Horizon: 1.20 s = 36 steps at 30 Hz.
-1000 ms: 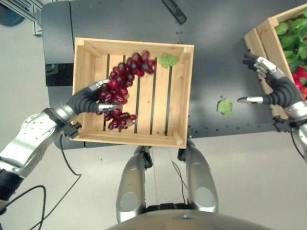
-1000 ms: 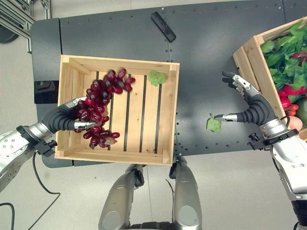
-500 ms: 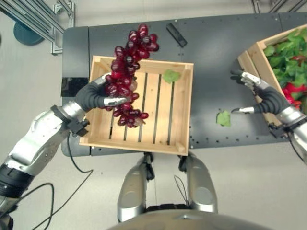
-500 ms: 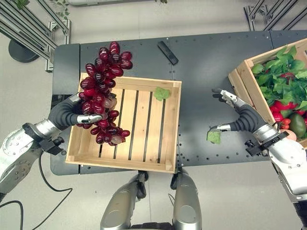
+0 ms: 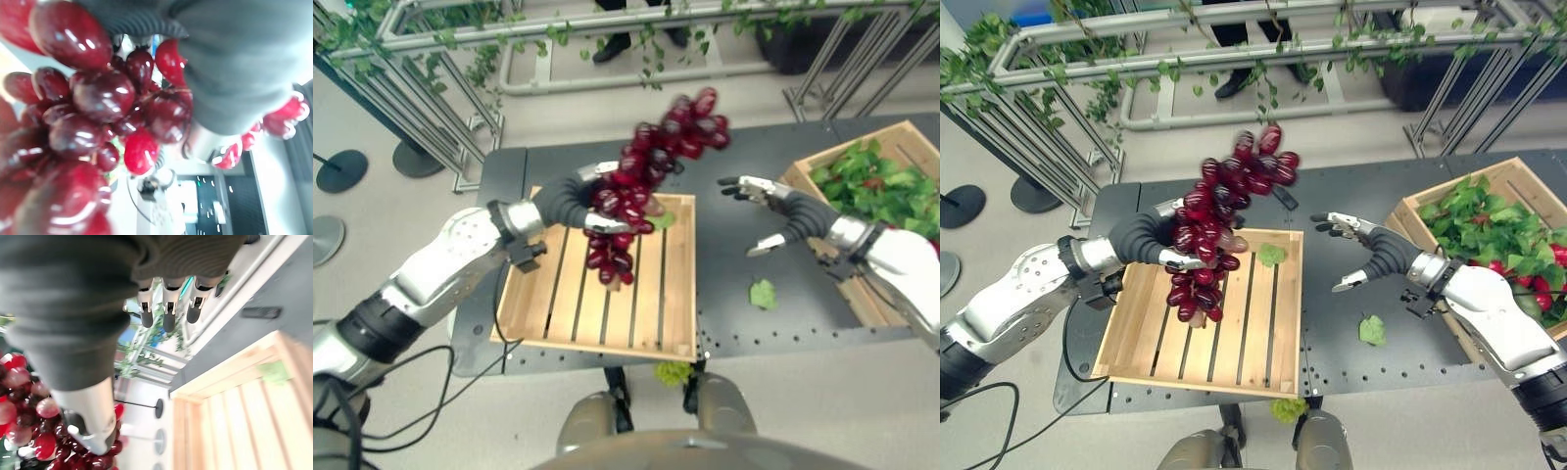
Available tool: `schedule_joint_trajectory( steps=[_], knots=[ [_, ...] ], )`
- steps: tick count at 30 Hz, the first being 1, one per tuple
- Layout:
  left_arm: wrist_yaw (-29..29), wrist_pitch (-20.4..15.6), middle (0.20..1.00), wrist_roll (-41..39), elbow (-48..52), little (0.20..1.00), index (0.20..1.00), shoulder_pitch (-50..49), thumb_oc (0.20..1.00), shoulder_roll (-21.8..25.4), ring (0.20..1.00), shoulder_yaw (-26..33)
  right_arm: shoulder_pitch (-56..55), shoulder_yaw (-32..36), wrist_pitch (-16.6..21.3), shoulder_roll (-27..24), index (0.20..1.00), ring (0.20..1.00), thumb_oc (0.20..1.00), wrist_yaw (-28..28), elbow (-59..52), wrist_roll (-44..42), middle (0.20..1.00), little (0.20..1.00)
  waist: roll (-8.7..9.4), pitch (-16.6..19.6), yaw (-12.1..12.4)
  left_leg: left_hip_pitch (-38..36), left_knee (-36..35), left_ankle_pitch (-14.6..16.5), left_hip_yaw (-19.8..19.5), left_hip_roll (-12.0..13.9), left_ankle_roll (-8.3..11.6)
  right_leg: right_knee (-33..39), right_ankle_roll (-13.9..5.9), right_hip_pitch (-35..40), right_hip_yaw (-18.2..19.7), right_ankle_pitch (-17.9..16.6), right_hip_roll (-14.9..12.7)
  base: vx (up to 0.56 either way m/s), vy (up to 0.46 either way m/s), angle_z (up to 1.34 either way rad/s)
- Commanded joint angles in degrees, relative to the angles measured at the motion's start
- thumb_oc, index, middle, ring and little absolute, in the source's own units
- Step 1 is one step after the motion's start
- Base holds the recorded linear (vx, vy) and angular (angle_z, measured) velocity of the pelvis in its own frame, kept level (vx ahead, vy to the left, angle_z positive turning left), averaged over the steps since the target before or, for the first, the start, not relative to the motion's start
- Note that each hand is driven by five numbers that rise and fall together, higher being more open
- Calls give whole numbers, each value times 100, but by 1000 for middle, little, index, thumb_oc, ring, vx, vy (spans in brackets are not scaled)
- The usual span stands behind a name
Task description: Pick up the fruits from the basket on one side to the basket on the other side
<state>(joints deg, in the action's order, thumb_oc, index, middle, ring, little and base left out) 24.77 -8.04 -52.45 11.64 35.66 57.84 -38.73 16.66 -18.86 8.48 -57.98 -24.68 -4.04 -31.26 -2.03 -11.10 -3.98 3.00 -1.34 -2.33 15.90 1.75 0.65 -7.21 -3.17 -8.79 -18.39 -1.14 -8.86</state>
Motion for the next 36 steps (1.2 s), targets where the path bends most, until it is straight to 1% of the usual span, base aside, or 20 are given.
schedule_joint_trajectory(
  steps=[1,2,4,5,6,7,8,10,12,13,14,16,17,19,20,27,30,36],
  knots=[
    [28,-347,200,6,-145,200,200,500,200,-326,200,76,350,-108,0,283,1000,1000,1000,-90,-157,-1029,1000,1000,217,269,-83,-354,-19,310,98,-257,220,-137,-685,247,-152,36,104,65,-16,-5],
    [27,-349,200,6,-152,200,200,511,200,-326,200,66,353,-108,2,286,1000,1000,1000,-91,-151,-1032,1000,1000,221,264,-80,-360,-22,310,99,-257,221,-134,-685,253,-151,35,105,47,-14,-3],
    [25,-336,200,6,-203,200,200,614,200,-470,200,-89,327,-220,-94,523,1000,1000,1000,-164,-91,-1422,1000,1000,231,356,-90,-452,-62,314,107,-257,228,-74,-675,348,-140,47,134,66,-22,-3],
    [12,-344,200,91,-247,200,200,700,200,-591,200,-208,263,-264,-158,753,1000,1000,1000,-148,-69,-1722,1000,1000,239,439,-98,-533,-99,316,122,-252,233,-16,-662,443,-137,68,169,61,-22,-3],
    [10,-346,200,92,-251,200,200,707,200,-592,200,-217,259,-259,-158,755,1000,1000,1000,-149,-68,-1724,1000,1000,243,435,-94,-539,-103,315,122,-252,234,-12,-662,450,-137,67,170,77,-32,-1],
    [-1,-354,200,189,-273,200,200,723,200,-657,200,-265,120,-243,-222,1011,1000,1000,1000,-182,-75,-2006,1000,1000,238,502,-114,-609,-131,316,125,-253,239,25,-653,516,-145,80,194,42,-16,-1],
    [-2,-355,200,189,-273,200,200,727,200,-657,200,-274,111,-235,-224,1013,1000,1000,1000,-182,-79,-2007,1000,1000,243,501,-110,-614,-134,315,124,-254,239,27,-653,521,-146,80,195,56,-22,-4],
    [17,-347,200,283,-298,200,200,820,200,-694,200,-366,7,-278,-285,1246,1000,1000,1000,-263,-154,-2274,1000,1000,230,559,-131,-690,-174,316,125,-248,243,58,-647,585,-148,99,215,36,-14,-7],
    [20,-350,200,415,-393,200,200,821,200,-762,200,-421,-128,-267,-311,1452,1000,1000,1000,-281,-232,-2406,1000,1000,224,630,-150,-763,-213,316,134,-252,250,115,-629,678,-134,114,245,45,-16,-5],
    [20,-350,200,415,-393,200,200,822,200,-762,200,-422,-129,-266,-311,1452,1000,1000,1000,-280,-232,-2406,1000,1000,224,629,-150,-764,-213,315,134,-252,250,115,-629,679,-134,114,245,37,-23,-3],
    [34,-335,200,506,-484,200,200,841,200,-852,200,-458,-200,-293,-306,1674,1000,1000,1000,-280,-253,-2468,1000,1000,215,663,-164,-789,-237,309,134,-240,255,150,-622,725,-141,127,268,0,0,0],
    [49,-330,200,491,-515,200,200,799,200,-890,200,-444,-242,-275,-313,1718,1000,1000,1000,-284,-292,-2491,1000,1000,211,672,-169,-802,-246,305,140,-237,258,166,-619,746,-139,128,274,0,0,0],
    [91,-301,200,513,-536,200,200,703,200,-1011,200,-434,-363,-247,-311,1923,1000,1000,1000,-269,-303,-2553,1000,1000,204,719,-185,-827,-252,306,142,-250,258,218,-613,788,-120,125,298,0,0,0],
    [106,-291,200,517,-551,200,200,673,200,-1042,200,-424,-396,-250,-315,1990,1000,1000,1000,-279,-309,-2580,1000,1000,198,737,-187,-834,-263,302,148,-251,260,257,-612,809,-122,122,309,0,0,0],
    [138,-271,200,562,-564,200,200,587,200,-1139,200,-392,-518,-248,-355,2195,1000,1000,1000,-330,-342,-2705,1000,1000,197,773,-198,-850,-291,289,150,-255,268,349,-606,856,-109,115,334,0,0,0],
    [174,-279,200,635,-564,200,200,284,200,-1225,200,-183,-782,-47,-286,2345,1000,1000,1000,-358,-444,-2741,1000,1000,175,826,-218,-880,-317,283,163,-247,269,427,-591,919,-92,106,369,3,-3,0],
    [186,-271,200,650,-559,200,200,57,200,-1232,200,27,-891,254,-200,2467,1000,1000,1000,-345,-538,-2775,1000,1000,162,829,-227,-900,-320,288,161,-242,261,383,-589,921,-104,119,373,0,0,0],
    [202,-239,200,677,-620,200,200,-155,200,-1256,200,209,-828,631,-8,2552,1000,1000,1000,-235,-604,-2788,1000,1000,155,856,-220,-918,-315,306,143,-236,254,343,-595,920,-114,133,370,0,0,0]
  ],
)
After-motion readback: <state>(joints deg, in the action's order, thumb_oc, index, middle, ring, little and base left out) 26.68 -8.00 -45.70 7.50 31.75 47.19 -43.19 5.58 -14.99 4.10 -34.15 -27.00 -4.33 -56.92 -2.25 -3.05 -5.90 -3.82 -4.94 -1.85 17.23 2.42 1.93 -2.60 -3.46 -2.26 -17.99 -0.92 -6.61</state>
